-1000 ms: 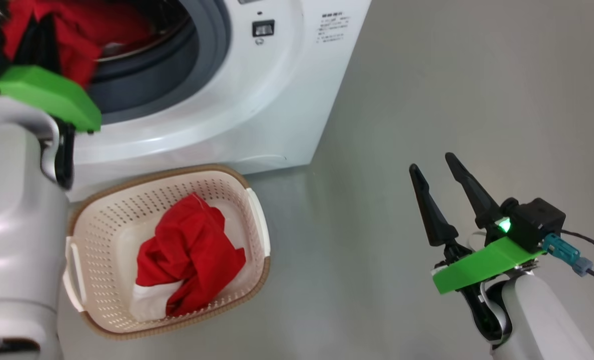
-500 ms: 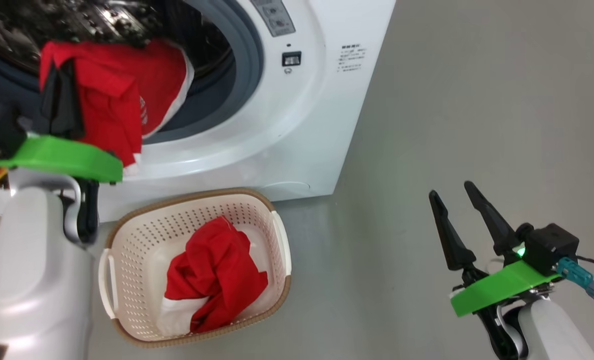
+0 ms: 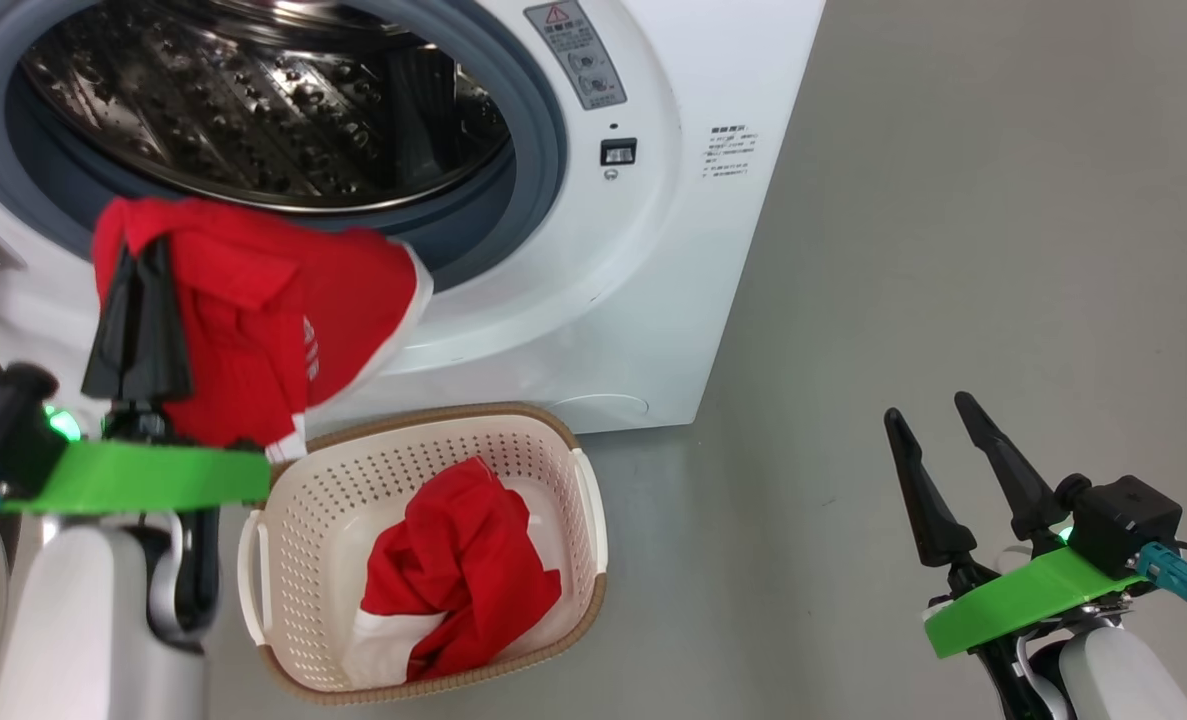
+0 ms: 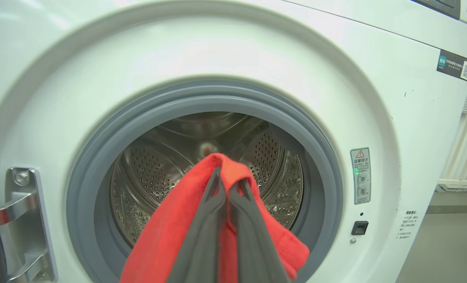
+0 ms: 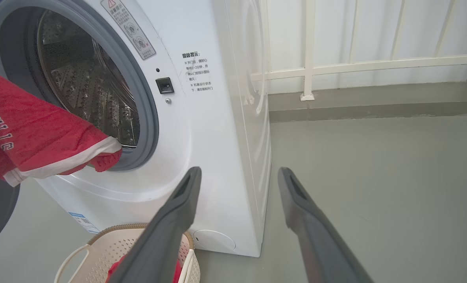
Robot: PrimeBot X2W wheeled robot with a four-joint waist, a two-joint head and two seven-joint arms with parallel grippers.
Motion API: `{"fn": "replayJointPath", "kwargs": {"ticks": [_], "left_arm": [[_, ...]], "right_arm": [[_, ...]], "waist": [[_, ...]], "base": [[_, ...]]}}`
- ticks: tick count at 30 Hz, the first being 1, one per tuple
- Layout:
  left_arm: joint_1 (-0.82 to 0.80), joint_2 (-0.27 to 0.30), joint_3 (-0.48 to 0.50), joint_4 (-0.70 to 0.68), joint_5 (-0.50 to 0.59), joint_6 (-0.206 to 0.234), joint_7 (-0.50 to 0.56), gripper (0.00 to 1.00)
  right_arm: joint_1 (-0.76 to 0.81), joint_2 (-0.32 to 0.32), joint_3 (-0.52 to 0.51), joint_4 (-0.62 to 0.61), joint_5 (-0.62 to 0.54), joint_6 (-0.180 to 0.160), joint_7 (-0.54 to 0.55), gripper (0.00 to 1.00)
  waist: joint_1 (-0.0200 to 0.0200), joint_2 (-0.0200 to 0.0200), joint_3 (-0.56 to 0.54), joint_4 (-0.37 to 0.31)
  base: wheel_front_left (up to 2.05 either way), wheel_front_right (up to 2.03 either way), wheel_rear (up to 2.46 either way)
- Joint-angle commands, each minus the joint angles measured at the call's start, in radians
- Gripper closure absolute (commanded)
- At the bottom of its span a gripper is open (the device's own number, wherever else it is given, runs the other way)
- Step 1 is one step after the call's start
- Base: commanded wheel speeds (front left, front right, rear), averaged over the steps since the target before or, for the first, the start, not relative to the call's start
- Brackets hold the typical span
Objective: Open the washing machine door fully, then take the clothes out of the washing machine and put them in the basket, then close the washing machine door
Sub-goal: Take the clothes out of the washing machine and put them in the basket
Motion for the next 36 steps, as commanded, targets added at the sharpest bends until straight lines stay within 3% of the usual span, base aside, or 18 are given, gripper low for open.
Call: {"fn": "replayJointPath", "kwargs": {"ticks": [1, 8, 15, 23, 36], "left_arm": [[0.005, 0.025, 0.032, -0.042, -0.006, 0.002, 0.003, 1.0], [0.114, 0.025, 0.026, -0.187, -0.01, 0.022, 0.044, 1.0], [0.162, 0.02, -0.02, -0.131, 0.011, 0.022, 0.049, 1.0], [0.136, 0.011, -0.087, 0.151, 0.043, 0.011, 0.012, 1.0], [-0.126, 0.05, -0.188, 0.638, 0.129, -0.008, -0.007, 1.0]], "right_arm": [[0.007, -0.009, 0.014, -0.028, 0.005, 0.002, -0.012, 0.0], [0.007, -0.008, 0.006, -0.036, 0.001, 0.002, -0.012, 0.0], [-0.017, 0.0, 0.01, -0.042, -0.006, 0.002, -0.012, 0.0], [-0.048, 0.021, 0.014, -0.054, -0.018, 0.002, -0.012, 0.0], [-0.13, 0.07, 0.031, -0.071, -0.039, 0.002, -0.012, 0.0]], "waist": [[0.0, 0.0, 0.001, 0.001], [0.0, 0.0, 0.024, 0.008], [0.0, 0.0, 0.064, 0.006], [0.0, 0.0, 0.135, -0.015], [0.0, 0.0, 0.3, -0.07]], "base": [[0.0, 0.0, 0.0], [0.0, 0.0, 0.0], [0.0, 0.0, 0.0], [0.0, 0.0, 0.0], [0.0, 0.0, 0.0]]}}
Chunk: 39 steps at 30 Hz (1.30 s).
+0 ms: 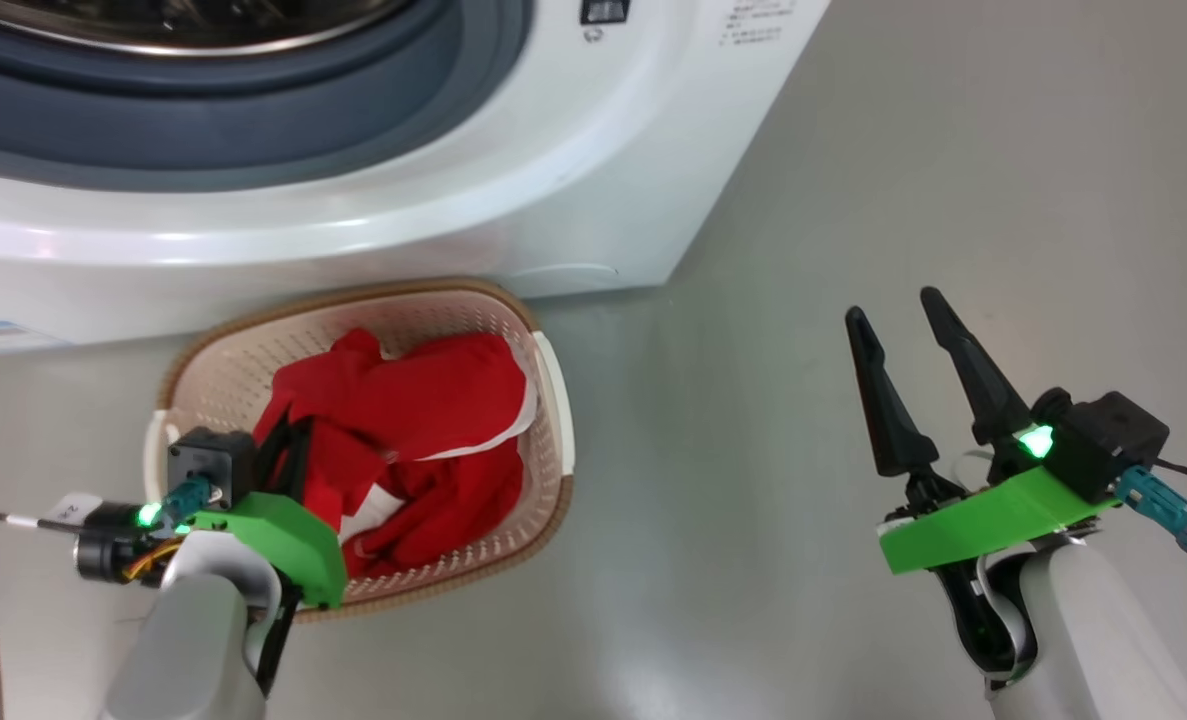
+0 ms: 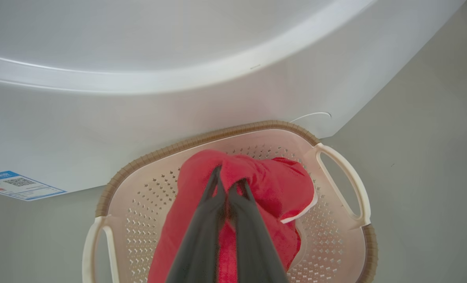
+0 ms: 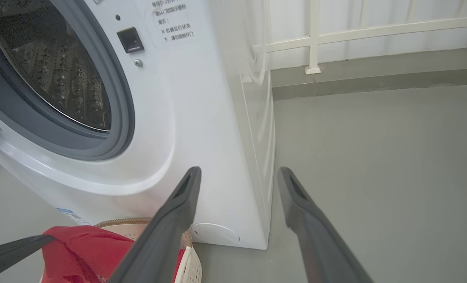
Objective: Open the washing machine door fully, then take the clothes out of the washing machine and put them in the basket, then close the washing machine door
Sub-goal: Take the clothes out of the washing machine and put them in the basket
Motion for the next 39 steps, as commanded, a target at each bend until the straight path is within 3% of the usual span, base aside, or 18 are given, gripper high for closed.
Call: {"fn": "replayJointPath", "kwargs": {"ticks": [1, 14, 23, 25, 27, 29, 39], "left_arm": [[-0.031, 0.041, 0.013, 0.047, 0.022, -0.008, -0.012, 1.0], [-0.206, 0.087, -0.083, 0.373, 0.089, -0.01, -0.012, 1.0], [-0.264, 0.097, -0.125, 0.47, 0.043, -0.011, -0.002, 1.0], [-0.268, 0.1, -0.132, 0.475, 0.031, -0.011, -0.002, 0.84], [-0.271, 0.103, -0.136, 0.479, 0.015, -0.011, -0.002, 0.59], [-0.271, 0.105, -0.139, 0.482, -0.003, -0.011, -0.003, 0.02], [-0.243, 0.091, -0.151, 0.431, -0.129, -0.011, -0.012, 0.0]], "right_arm": [[-0.014, 0.01, 0.028, -0.028, -0.02, 0.002, -0.012, 0.0], [-0.07, 0.043, 0.06, -0.042, -0.027, 0.002, -0.012, 0.0], [-0.085, 0.055, 0.078, -0.043, -0.032, 0.002, -0.012, 0.0], [-0.087, 0.056, 0.078, -0.041, -0.033, 0.002, -0.012, 0.0], [-0.088, 0.057, 0.076, -0.04, -0.034, 0.002, -0.012, 0.0], [-0.09, 0.057, 0.074, -0.038, -0.036, 0.002, -0.012, 0.0], [-0.07, 0.035, 0.061, -0.009, -0.034, 0.002, -0.012, 0.0]], "waist": [[0.0, -0.0001, 0.061, -0.042], [0.0, -0.0001, 0.17, -0.11], [0.0, -0.0001, 0.196, -0.131], [0.0, -0.0001, 0.196, -0.13], [0.0, -0.0001, 0.194, -0.127], [0.0, -0.0001, 0.19, -0.121], [0.0, -0.0001, 0.103, -0.072]], "base": [[0.0, 0.0, 0.0], [0.0, 0.0, 0.0], [0.0, 0.0, 0.0], [0.0, 0.0, 0.0], [0.0, 0.0, 0.0], [0.0, 0.0, 0.0], [0.0, 0.0, 0.0]]}}
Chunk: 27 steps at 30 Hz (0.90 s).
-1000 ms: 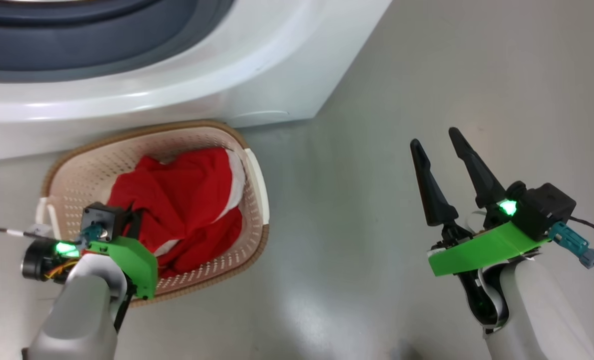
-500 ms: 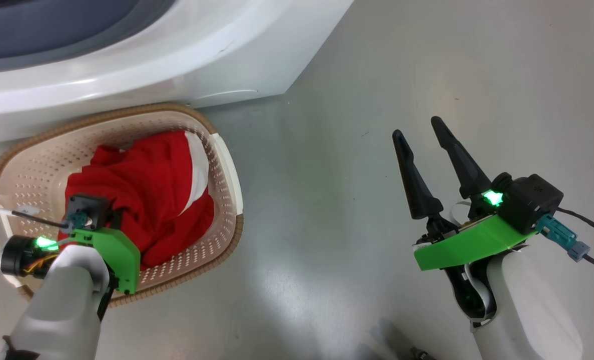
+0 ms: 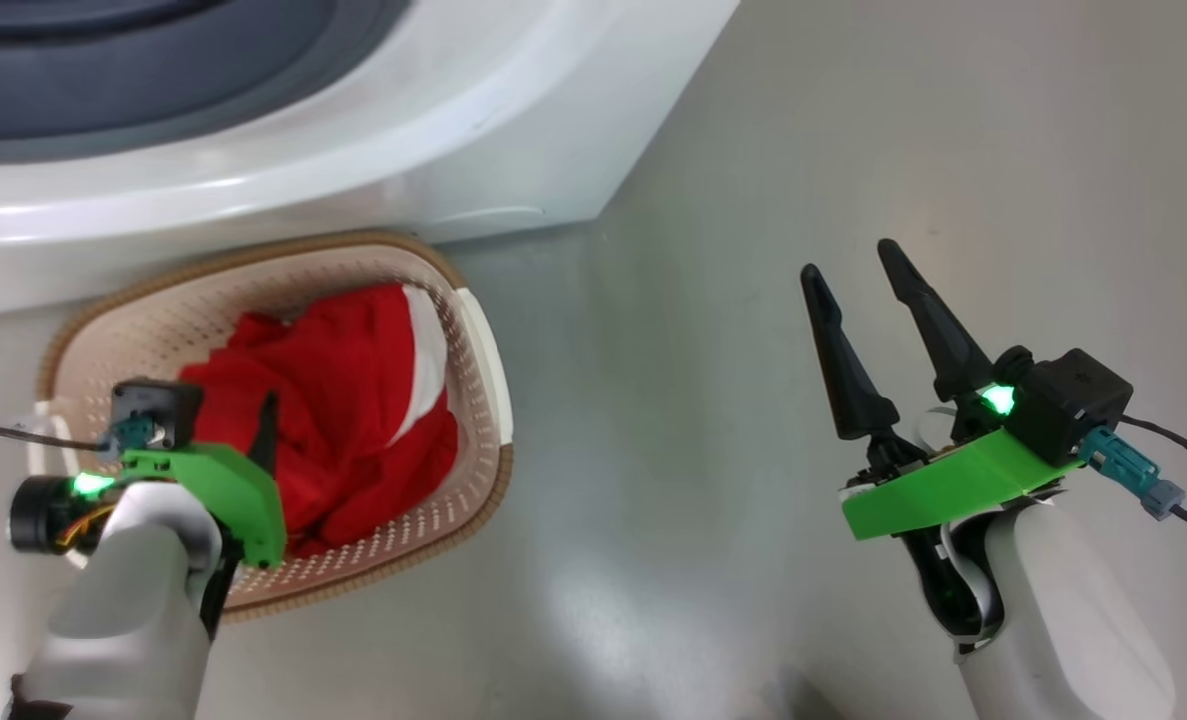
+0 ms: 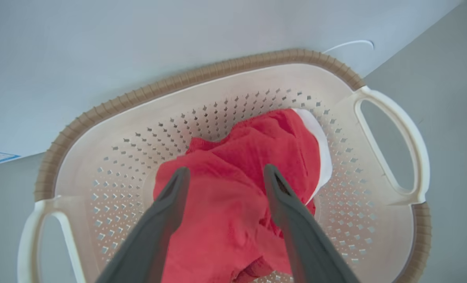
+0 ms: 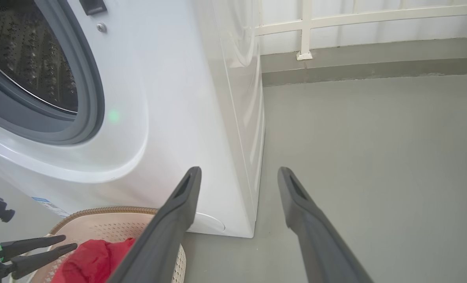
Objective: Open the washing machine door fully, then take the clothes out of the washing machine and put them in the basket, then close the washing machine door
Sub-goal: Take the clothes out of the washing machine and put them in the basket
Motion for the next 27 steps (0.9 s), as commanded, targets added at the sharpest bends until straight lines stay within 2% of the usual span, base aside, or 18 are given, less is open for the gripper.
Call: {"fn": "replayJointPath", "kwargs": {"ticks": [1, 11, 27], "left_arm": [[0.028, 0.036, 0.018, -0.04, -0.022, -0.003, -0.013, 0.0], [0.124, 0.059, 0.085, -0.215, -0.07, -0.003, -0.013, 0.0], [0.31, 0.02, 0.306, -0.548, 0.017, 0.009, -0.013, 0.0]], "right_arm": [[0.022, -0.007, 0.017, -0.014, -0.002, 0.002, -0.012, 0.0], [0.065, -0.051, 0.004, 0.013, 0.012, 0.002, -0.012, 0.0], [0.153, -0.111, -0.013, 0.028, 0.036, 0.002, -0.012, 0.0]], "waist": [[0.0, 0.0, -0.043, 0.027], [0.0, 0.0, -0.16, 0.078], [0.0, 0.0, -0.322, 0.13]], "base": [[0.0, 0.0, 0.0], [0.0, 0.0, 0.0], [0.0, 0.0, 0.0]]}}
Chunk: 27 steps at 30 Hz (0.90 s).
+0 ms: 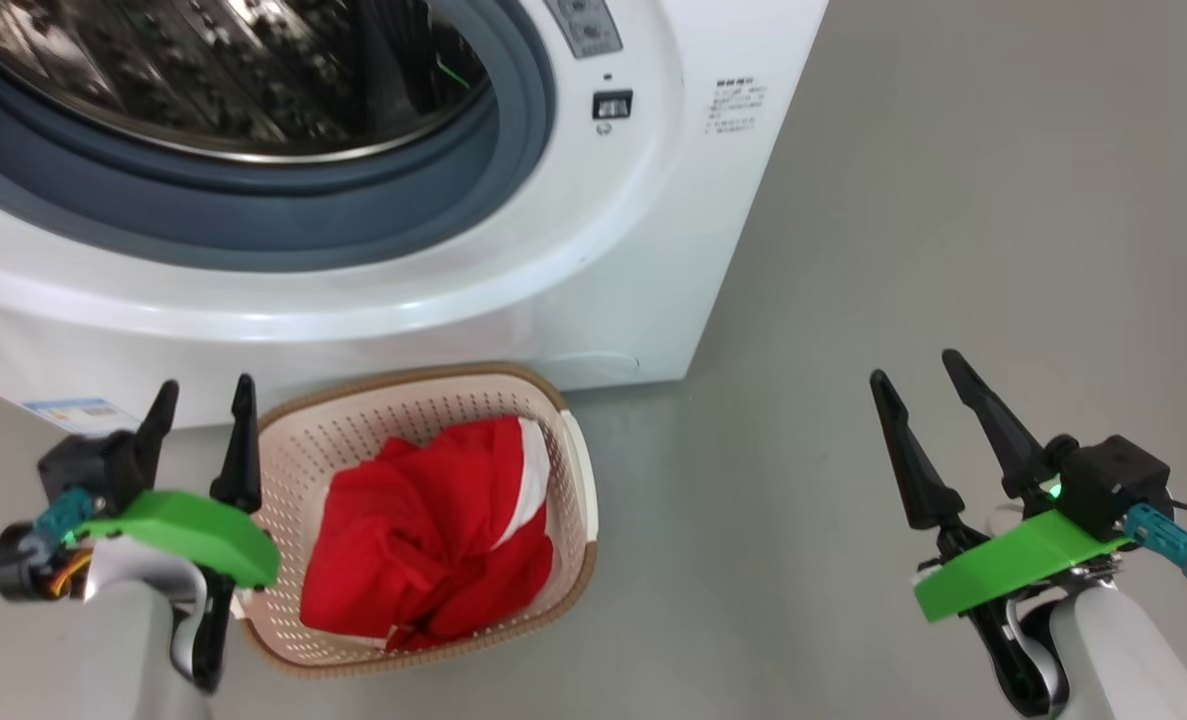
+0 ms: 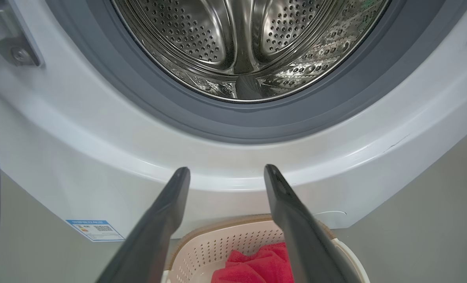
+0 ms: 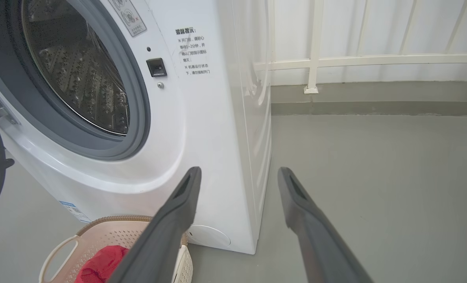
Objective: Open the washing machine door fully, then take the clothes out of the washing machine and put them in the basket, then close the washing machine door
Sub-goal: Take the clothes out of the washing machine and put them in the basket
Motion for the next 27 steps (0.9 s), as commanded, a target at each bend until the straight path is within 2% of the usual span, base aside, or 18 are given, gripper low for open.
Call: {"fn": "replayJointPath", "kwargs": {"ticks": [1, 15, 27], "left_arm": [[0.033, 0.026, 0.051, -0.054, 0.02, 0.008, -0.012, 0.0], [0.267, -0.026, 0.203, -0.352, 0.105, 0.005, -0.012, 0.0], [0.425, -0.066, 0.254, -0.524, 0.131, 0.002, -0.012, 0.0]], "right_arm": [[0.025, -0.012, 0.016, -0.02, 0.02, 0.002, -0.012, 0.0], [0.108, -0.044, 0.005, -0.023, 0.038, 0.002, -0.012, 0.0], [0.156, -0.064, -0.003, -0.029, 0.049, 0.002, -0.012, 0.0]], "waist": [[0.0, 0.0, -0.045, 0.018], [0.0, 0.0, -0.153, 0.025], [0.0, 0.0, -0.2, 0.029]], "base": [[0.0, 0.0, 0.0], [0.0, 0.0, 0.0], [0.0, 0.0, 0.0]]}}
